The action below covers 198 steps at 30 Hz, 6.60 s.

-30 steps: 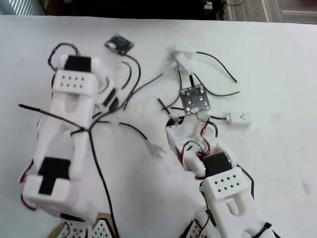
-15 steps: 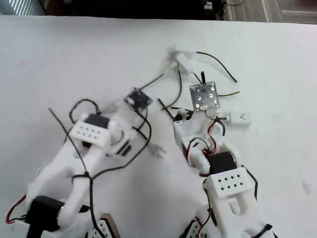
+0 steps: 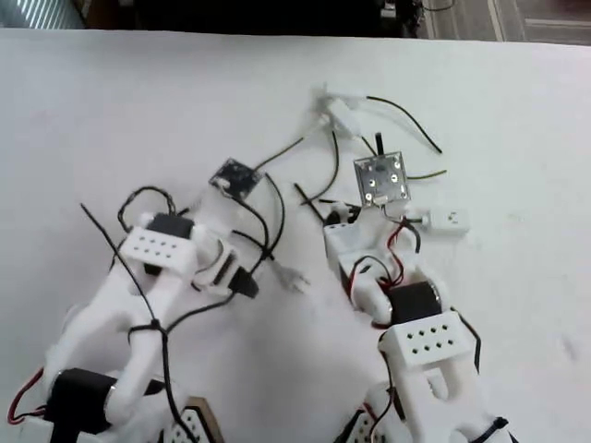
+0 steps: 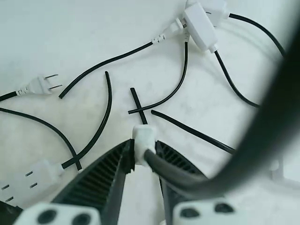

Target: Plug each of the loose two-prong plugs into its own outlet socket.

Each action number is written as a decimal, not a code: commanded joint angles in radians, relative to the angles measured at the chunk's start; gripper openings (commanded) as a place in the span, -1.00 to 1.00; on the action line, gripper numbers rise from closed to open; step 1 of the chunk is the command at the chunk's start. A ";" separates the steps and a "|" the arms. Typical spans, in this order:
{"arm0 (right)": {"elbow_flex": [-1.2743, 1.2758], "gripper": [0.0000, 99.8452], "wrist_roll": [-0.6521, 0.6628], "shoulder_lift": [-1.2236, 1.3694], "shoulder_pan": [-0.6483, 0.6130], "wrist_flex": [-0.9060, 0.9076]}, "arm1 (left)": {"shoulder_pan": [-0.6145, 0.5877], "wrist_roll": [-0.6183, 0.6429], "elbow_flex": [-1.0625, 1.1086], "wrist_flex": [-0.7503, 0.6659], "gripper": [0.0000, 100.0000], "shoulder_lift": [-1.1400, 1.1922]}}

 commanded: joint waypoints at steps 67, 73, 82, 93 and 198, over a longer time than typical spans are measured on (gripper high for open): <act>-0.244 -0.97 0.170 0.766 -0.578 -0.120 | -0.559 0.117 0.374 -0.129 -0.28 -0.704; -0.316 -0.83 0.166 0.704 -0.578 -0.012 | -0.558 0.117 0.376 -0.127 -0.27 -0.704; -0.328 -0.60 0.160 0.366 -0.579 0.219 | -0.559 0.123 0.376 -0.121 -0.16 -0.707; -0.325 -0.59 0.160 0.285 -0.380 0.340 | -0.507 -0.061 0.371 -0.025 -0.15 -0.708; -0.196 -0.60 -0.069 0.286 0.229 0.056 | -0.082 0.184 -0.911 -0.304 -0.31 0.665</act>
